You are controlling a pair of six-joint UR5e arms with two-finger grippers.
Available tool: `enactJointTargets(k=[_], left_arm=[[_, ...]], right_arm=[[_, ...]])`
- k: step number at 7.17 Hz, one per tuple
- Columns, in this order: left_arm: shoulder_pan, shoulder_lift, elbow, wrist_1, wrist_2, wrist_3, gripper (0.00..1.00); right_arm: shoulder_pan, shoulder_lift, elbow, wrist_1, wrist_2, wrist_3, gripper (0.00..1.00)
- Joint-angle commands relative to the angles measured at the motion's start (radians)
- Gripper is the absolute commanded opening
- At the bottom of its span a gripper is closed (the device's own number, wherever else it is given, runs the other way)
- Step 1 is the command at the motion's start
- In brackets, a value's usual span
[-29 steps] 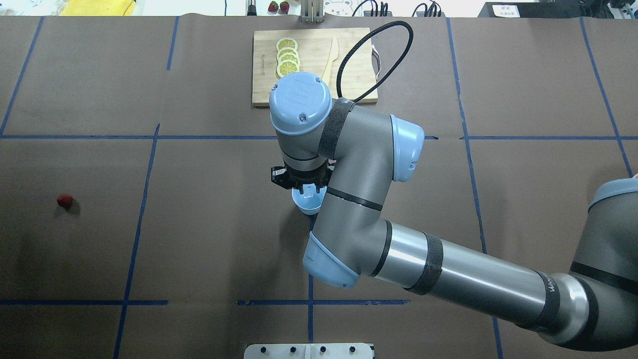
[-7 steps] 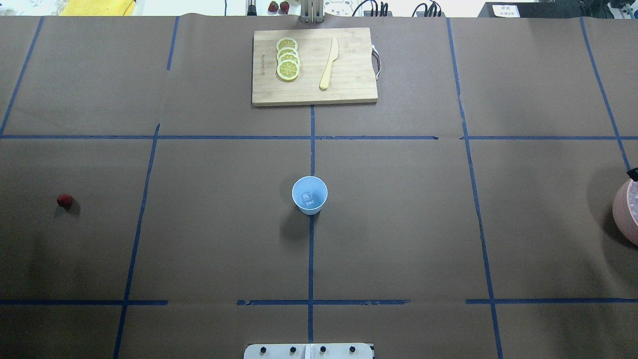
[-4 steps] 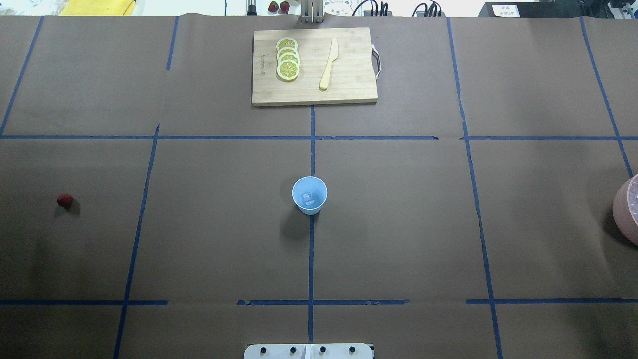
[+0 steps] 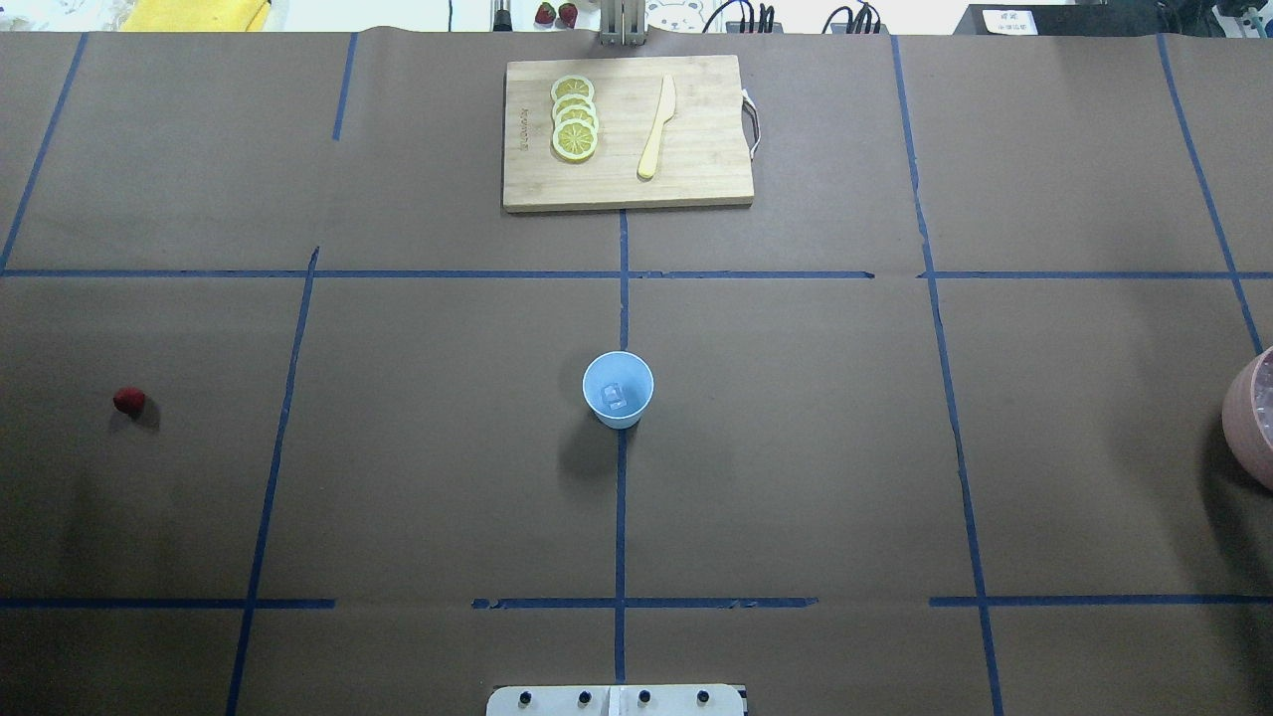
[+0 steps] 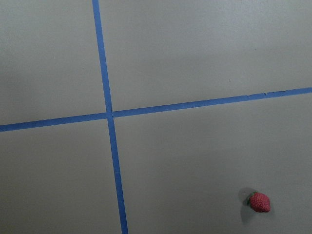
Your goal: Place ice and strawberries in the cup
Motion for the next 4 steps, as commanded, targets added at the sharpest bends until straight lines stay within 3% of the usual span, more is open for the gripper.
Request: enactJointTargets(k=[1, 4], left_arm=[[0.0, 0.0, 0.0, 0.0, 0.0, 0.0, 1.0], [0.0, 0.0, 0.0, 0.0, 0.0, 0.0, 1.0]], right_arm=[[-0.007, -0.002, -0.03, 0.002, 0.003, 0.001, 0.74], [-0.057, -0.001, -0.059, 0.005, 0.0, -0.007, 0.68]])
